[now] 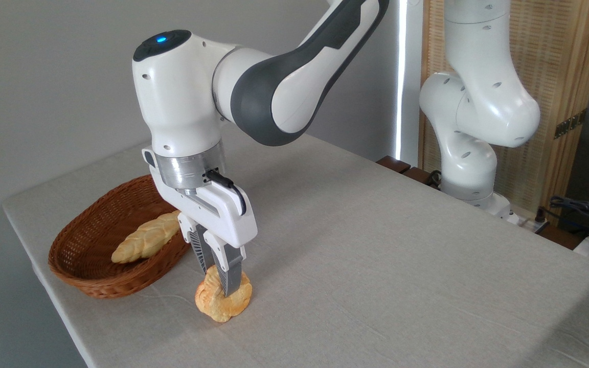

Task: Put bread into the basket
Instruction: 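Lift the held bun and carry it over the wicker basket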

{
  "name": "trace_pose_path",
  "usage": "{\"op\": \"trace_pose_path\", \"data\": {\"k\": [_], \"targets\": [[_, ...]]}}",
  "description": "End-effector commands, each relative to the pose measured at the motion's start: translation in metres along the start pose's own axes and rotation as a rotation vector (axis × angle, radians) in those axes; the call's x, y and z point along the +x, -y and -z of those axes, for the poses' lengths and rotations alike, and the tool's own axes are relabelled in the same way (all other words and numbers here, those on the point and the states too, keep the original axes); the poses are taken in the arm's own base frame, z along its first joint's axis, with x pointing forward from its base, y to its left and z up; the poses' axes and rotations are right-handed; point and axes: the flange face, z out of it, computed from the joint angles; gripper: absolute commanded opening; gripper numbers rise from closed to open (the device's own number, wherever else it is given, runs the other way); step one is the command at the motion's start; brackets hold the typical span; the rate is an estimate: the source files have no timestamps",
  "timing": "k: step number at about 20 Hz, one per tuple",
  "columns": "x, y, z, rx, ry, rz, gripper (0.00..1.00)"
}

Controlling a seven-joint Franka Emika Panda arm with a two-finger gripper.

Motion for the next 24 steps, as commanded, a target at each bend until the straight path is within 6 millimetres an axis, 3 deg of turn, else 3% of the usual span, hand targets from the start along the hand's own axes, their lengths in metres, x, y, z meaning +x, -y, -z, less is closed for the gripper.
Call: {"op": "trace_pose_path", "data": {"k": [1, 7, 12, 15, 19, 24], "targets": [[-0.002, 0.0, 0.003, 0.01, -0.009, -0.014, 0.33], [-0.002, 0.002, 0.015, 0.02, -0.028, -0.006, 0.33], [-0.006, 0.001, 0.057, 0.009, -0.129, 0.038, 0.33], [0.006, -0.004, 0.085, -0.027, -0.221, 0.1, 0.33], [0.032, -0.034, 0.102, -0.073, -0.284, 0.167, 0.33], [0.062, -0.069, 0.108, -0.156, -0.384, 0.187, 0.34]]}}
